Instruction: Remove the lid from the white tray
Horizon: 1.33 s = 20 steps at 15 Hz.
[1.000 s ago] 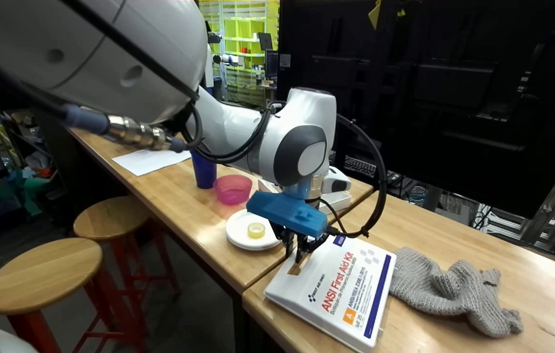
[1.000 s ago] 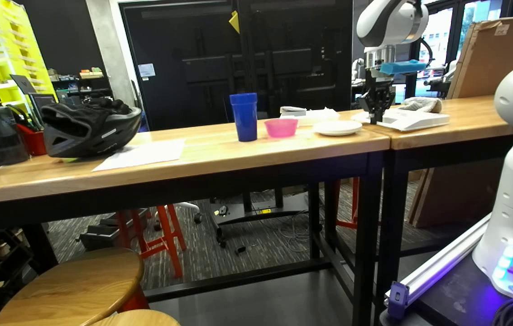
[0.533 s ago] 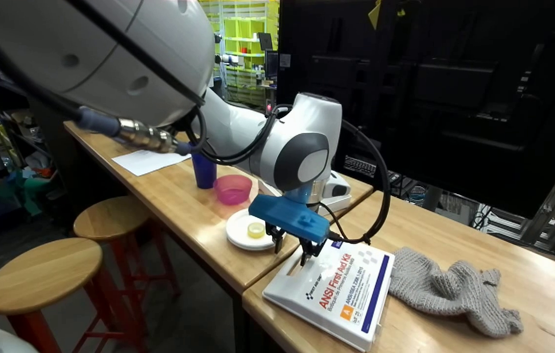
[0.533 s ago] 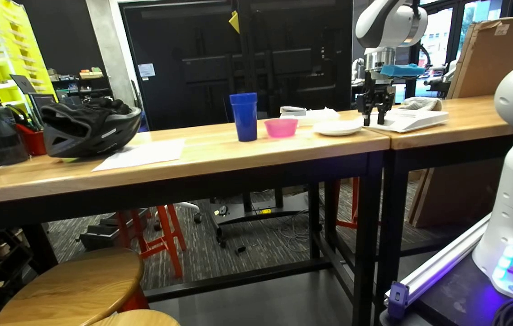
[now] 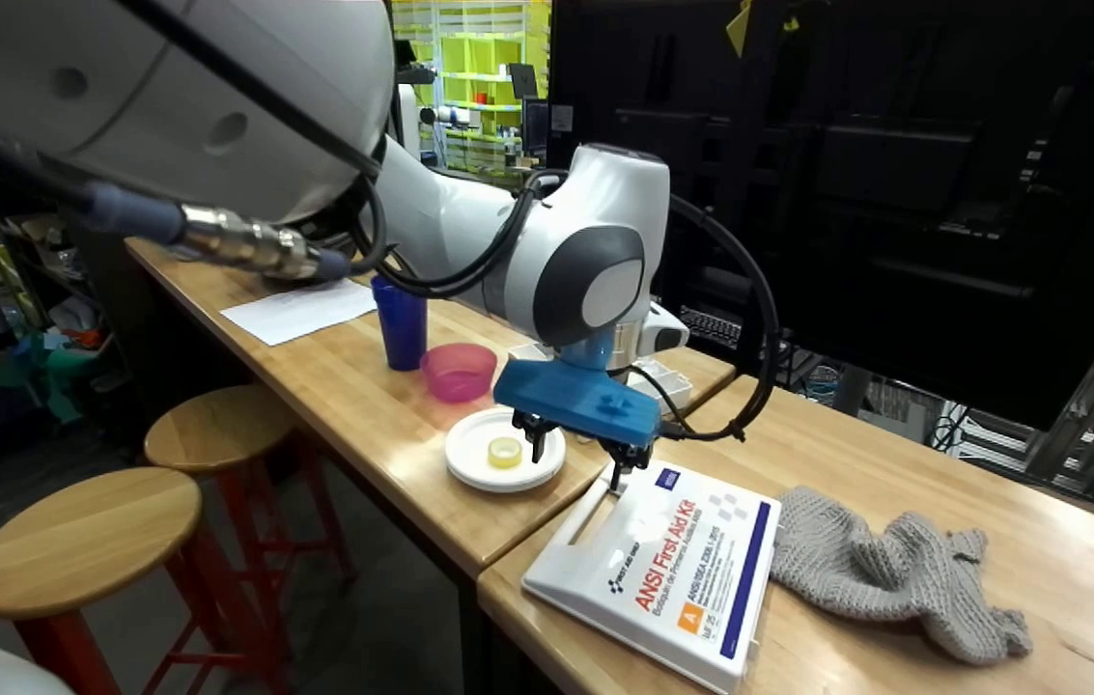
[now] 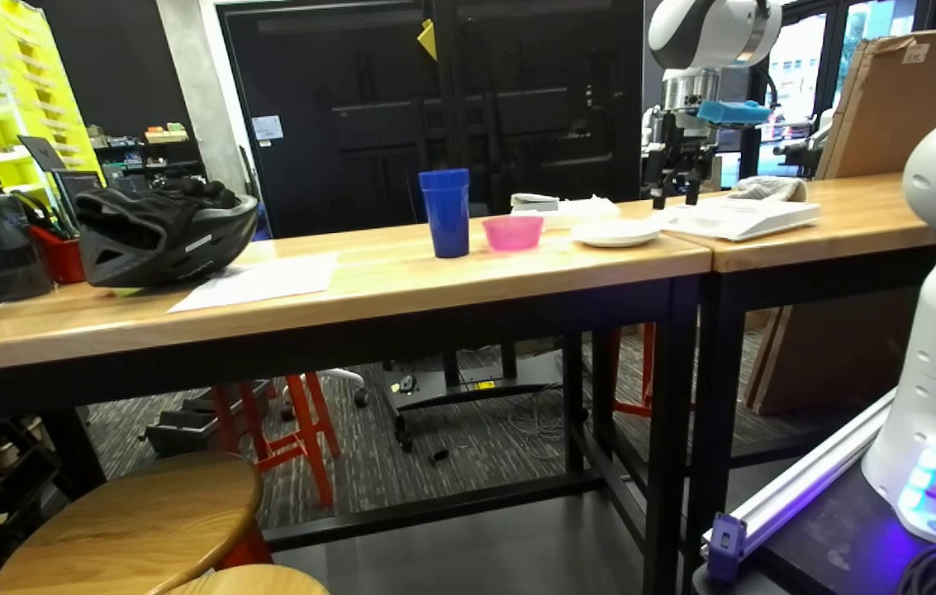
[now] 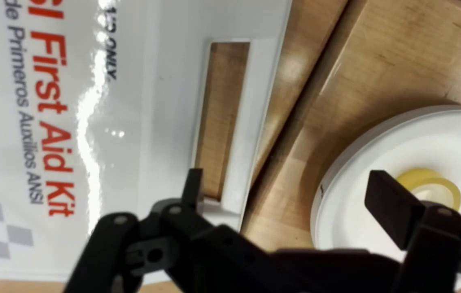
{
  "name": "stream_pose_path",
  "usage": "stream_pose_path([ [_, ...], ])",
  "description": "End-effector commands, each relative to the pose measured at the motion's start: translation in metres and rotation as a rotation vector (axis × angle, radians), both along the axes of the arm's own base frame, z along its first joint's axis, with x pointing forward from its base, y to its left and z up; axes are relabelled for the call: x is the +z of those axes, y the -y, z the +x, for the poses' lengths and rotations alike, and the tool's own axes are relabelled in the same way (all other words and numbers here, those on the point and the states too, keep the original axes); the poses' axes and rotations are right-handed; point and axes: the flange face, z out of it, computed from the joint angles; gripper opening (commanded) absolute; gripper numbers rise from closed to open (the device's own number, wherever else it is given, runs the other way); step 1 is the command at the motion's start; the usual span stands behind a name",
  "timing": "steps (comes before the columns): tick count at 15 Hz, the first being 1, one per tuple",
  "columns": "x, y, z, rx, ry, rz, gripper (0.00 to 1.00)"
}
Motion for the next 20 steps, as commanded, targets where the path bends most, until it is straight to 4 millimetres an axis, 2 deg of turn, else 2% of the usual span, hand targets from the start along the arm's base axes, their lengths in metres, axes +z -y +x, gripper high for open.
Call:
stream_pose_path([
  [1,0.045,-0.008,-0.003,0.083,0.045,-0.049,1.0],
  [4,0.074,-0.02,0.003,0.187,0.071,-0.076,1.0],
  [8,0.096,-0.05,0.01,0.405,0.044,-0.111,1.0],
  [12,0.106,-0.08,0.011,0.615,0.007,-0.156,1.0],
  [17,0.115,-0.107,0.01,0.884,0.009,-0.21,1.0],
  [18,0.116,-0.11,0.011,0.922,0.004,-0.218,1.0],
  [19,0.107,-0.104,0.015,0.841,0.013,-0.189,1.0],
  [20,0.108,-0.107,0.015,0.871,0.014,-0.195,1.0],
])
